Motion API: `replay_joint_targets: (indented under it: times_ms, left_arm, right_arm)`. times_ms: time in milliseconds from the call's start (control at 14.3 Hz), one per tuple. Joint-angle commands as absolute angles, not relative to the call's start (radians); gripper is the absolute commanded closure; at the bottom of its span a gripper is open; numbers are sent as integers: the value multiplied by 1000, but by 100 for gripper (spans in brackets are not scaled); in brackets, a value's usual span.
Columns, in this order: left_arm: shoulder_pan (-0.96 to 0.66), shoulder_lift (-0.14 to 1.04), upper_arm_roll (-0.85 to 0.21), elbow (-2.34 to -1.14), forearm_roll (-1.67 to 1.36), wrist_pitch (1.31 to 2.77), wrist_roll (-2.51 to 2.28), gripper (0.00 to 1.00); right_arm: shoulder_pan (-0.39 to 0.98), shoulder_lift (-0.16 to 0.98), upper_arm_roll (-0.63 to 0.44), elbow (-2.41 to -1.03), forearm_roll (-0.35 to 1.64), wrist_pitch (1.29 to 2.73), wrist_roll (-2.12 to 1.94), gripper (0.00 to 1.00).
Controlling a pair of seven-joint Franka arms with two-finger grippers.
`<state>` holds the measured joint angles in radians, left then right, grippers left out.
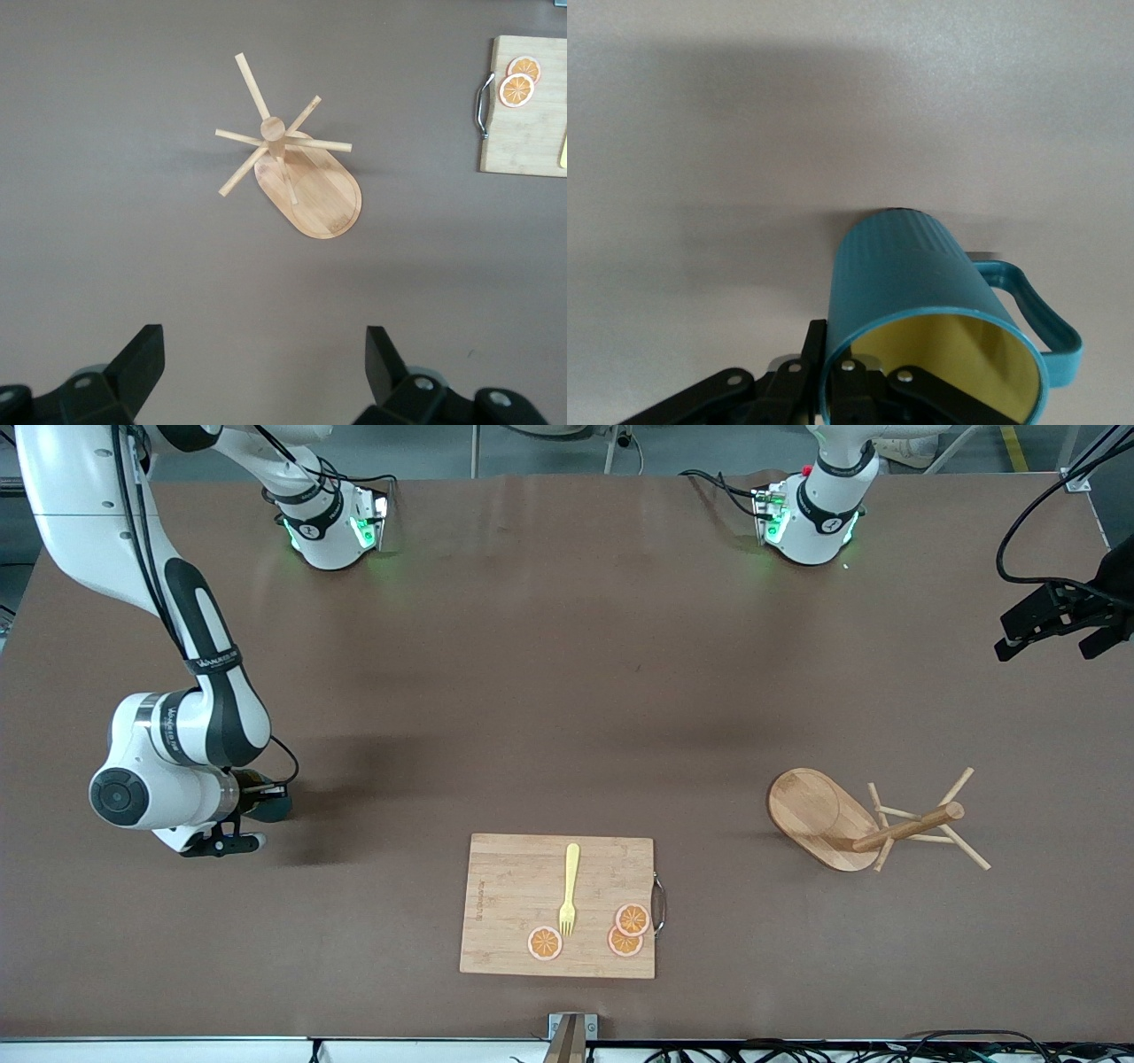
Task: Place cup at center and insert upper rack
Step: 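Carry the teal mug to the table center while the left gripper approaches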
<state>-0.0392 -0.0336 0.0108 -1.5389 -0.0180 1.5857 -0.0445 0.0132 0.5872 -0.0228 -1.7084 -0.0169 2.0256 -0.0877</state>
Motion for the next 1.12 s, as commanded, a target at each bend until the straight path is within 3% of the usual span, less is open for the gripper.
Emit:
replay_joint_targets:
  times_ms: [0,280,489,699,1048]
  left_arm:
    - [-38,-40,9,-1534,-29,1588,-40,0]
    - [-38,-40,9,-1534,-29,1586,-44,0]
    - [-40,-41,9,-1534,-29,1588,-49,0]
    - [-37,-40,8,-1534,-29,1588,-49,0]
    - [-35,-38,8,-1534,-31,1586,-52,0]
  right_arm:
    - [14,565,1,-1695,-2,1987,-100,100]
    - [46,552,90,-1520,70,1766,-91,100]
    - [208,577,92,-1474,91,1772,29,100]
    - [383,690,87,-1338,95,1787,257,100]
    - [593,744,89,-1312,100,1988,518,100]
